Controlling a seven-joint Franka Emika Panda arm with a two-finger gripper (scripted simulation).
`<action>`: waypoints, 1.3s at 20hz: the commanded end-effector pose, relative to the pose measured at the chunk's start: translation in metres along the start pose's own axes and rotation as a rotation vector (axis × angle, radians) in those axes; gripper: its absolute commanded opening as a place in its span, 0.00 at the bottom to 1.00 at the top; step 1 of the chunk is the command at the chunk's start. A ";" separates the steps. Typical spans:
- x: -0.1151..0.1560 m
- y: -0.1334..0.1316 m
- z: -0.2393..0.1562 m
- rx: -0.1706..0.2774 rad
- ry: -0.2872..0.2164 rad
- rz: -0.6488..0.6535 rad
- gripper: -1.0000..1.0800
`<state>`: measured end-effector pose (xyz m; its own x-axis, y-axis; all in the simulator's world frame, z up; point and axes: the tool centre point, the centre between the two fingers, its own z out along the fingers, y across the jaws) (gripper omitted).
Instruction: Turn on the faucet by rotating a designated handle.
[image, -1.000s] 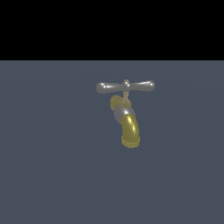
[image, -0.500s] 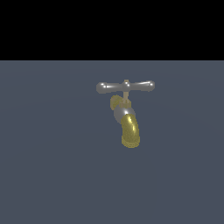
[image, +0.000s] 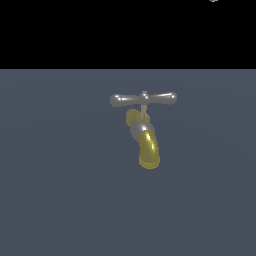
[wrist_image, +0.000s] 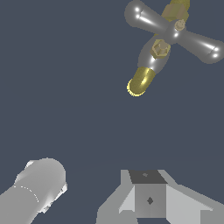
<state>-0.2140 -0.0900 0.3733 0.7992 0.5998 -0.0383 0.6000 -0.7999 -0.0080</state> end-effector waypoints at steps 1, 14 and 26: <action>0.000 0.011 0.009 -0.002 0.001 -0.056 0.00; 0.011 0.064 0.053 -0.012 0.005 -0.333 0.00; 0.033 0.106 0.091 -0.022 0.009 -0.570 0.00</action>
<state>-0.1326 -0.1538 0.2852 0.3768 0.9259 -0.0257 0.9262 -0.3771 -0.0057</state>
